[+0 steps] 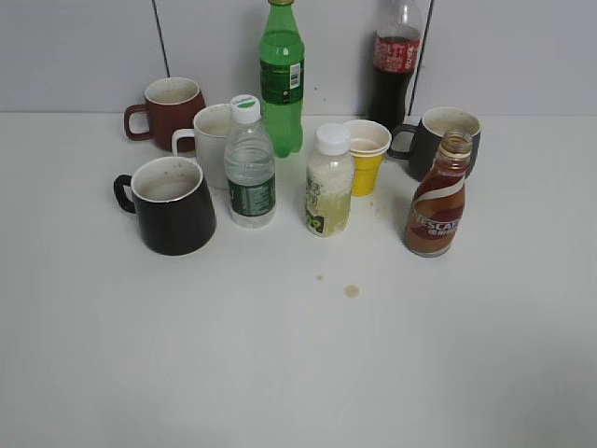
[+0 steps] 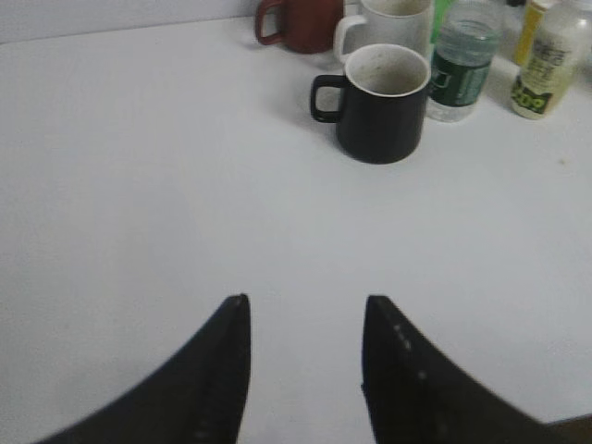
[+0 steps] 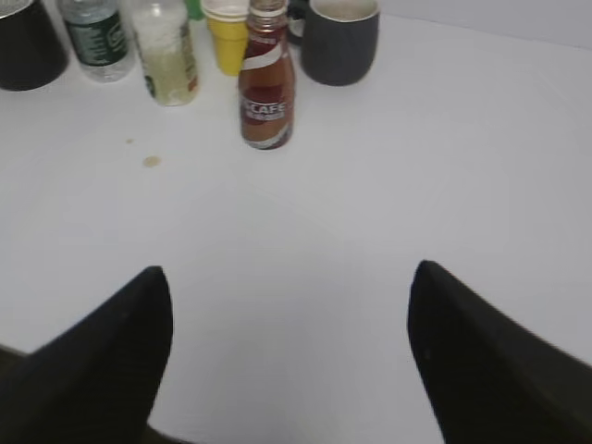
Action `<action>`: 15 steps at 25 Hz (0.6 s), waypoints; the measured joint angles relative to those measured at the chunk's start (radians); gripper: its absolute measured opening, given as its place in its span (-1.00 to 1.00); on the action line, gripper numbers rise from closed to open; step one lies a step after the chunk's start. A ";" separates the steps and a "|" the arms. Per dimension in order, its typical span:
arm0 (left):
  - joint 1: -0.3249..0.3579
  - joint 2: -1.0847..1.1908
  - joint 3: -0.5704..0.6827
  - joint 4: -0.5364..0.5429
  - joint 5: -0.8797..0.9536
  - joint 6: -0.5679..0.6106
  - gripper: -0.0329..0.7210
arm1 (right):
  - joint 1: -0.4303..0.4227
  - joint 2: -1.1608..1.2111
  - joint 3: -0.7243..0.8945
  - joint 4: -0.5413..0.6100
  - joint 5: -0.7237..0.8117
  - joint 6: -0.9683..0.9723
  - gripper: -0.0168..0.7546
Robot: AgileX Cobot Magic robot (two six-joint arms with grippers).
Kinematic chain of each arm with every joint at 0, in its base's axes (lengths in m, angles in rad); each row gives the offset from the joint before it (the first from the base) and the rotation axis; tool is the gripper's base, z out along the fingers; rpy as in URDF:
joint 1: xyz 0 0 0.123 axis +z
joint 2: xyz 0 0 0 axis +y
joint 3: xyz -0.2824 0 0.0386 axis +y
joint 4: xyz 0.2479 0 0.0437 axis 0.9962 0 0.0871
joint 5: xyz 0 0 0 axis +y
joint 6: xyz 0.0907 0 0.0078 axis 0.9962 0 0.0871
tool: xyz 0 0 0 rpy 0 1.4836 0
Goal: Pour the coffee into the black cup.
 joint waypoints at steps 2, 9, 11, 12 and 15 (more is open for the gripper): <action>0.056 0.000 0.000 0.000 0.000 0.000 -0.08 | -0.086 0.000 0.000 0.001 0.000 0.000 0.58; 0.146 -0.078 0.000 0.000 -0.002 0.000 -0.08 | -0.319 0.000 0.000 0.001 0.000 0.000 0.58; 0.147 -0.091 0.000 0.000 -0.003 0.000 -0.08 | -0.332 0.000 0.001 0.001 -0.001 0.000 0.58; 0.147 -0.091 0.000 0.001 -0.003 0.000 -0.08 | -0.332 0.000 0.001 0.002 -0.001 0.000 0.58; 0.147 -0.091 0.000 0.001 -0.003 0.000 -0.08 | -0.333 0.000 0.002 0.002 -0.001 -0.001 0.58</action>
